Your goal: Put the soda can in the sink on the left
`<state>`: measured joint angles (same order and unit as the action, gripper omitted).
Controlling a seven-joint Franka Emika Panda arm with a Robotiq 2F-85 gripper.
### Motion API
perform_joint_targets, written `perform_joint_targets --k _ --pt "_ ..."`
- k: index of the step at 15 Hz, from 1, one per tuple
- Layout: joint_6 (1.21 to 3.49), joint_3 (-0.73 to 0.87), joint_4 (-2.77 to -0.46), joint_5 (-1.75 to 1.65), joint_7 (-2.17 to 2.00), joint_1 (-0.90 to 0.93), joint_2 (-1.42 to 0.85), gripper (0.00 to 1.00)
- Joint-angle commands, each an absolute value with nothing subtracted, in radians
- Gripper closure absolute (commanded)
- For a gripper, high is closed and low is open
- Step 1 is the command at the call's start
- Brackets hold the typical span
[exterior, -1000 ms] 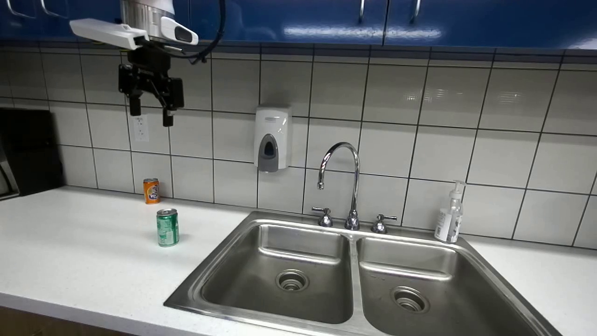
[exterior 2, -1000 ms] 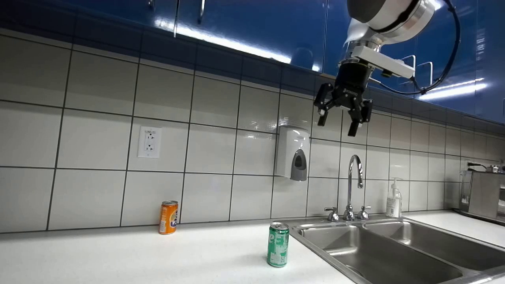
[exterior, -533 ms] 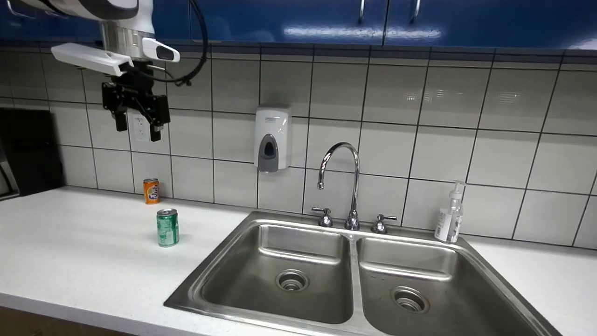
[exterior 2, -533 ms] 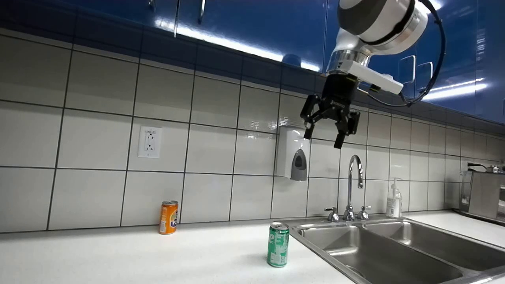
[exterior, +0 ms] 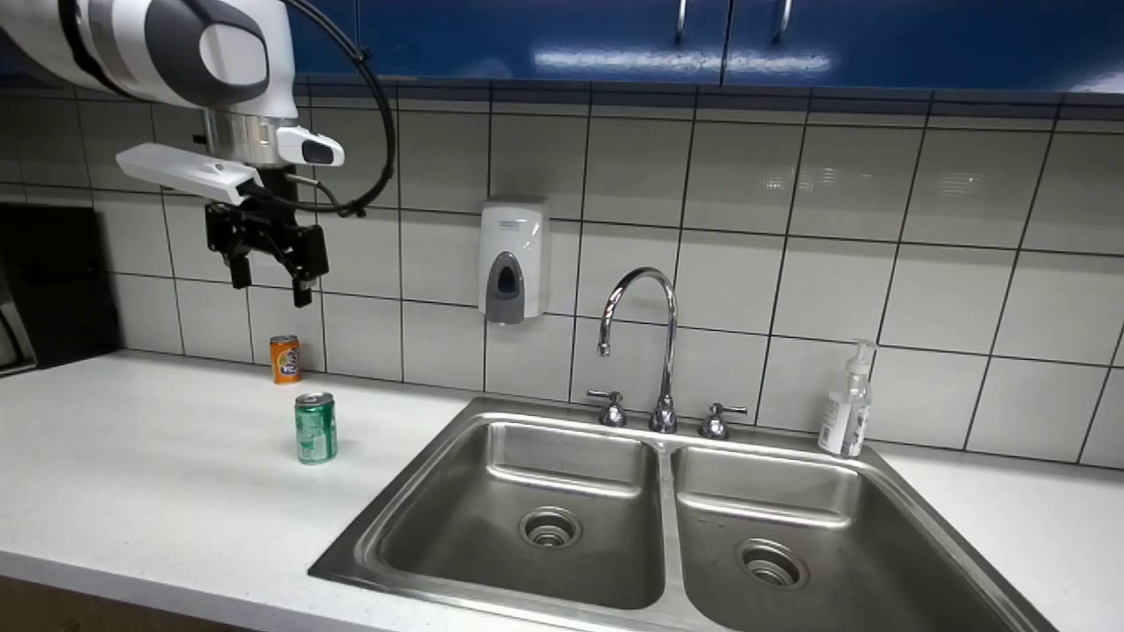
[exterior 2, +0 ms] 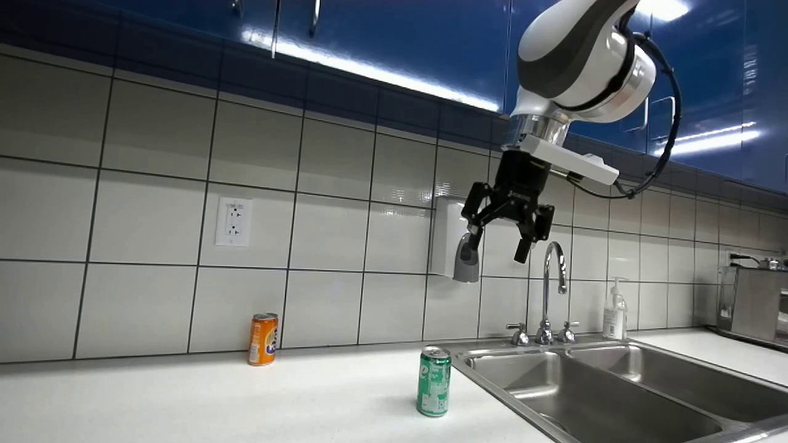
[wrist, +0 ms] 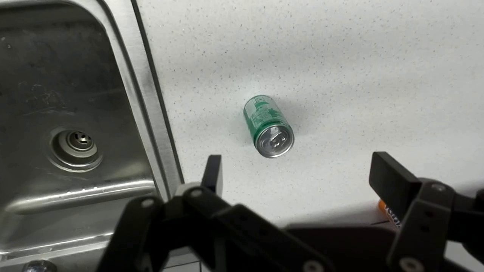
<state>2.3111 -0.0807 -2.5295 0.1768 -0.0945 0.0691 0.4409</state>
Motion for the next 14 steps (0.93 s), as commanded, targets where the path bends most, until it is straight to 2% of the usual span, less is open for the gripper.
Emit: perform_joint_targets --k 1,14 --pt "2.378 -0.090 -2.538 0.164 -0.098 0.078 0.386 0.00" --pt "2.520 -0.104 -2.518 0.146 -0.095 0.108 0.172 0.00"
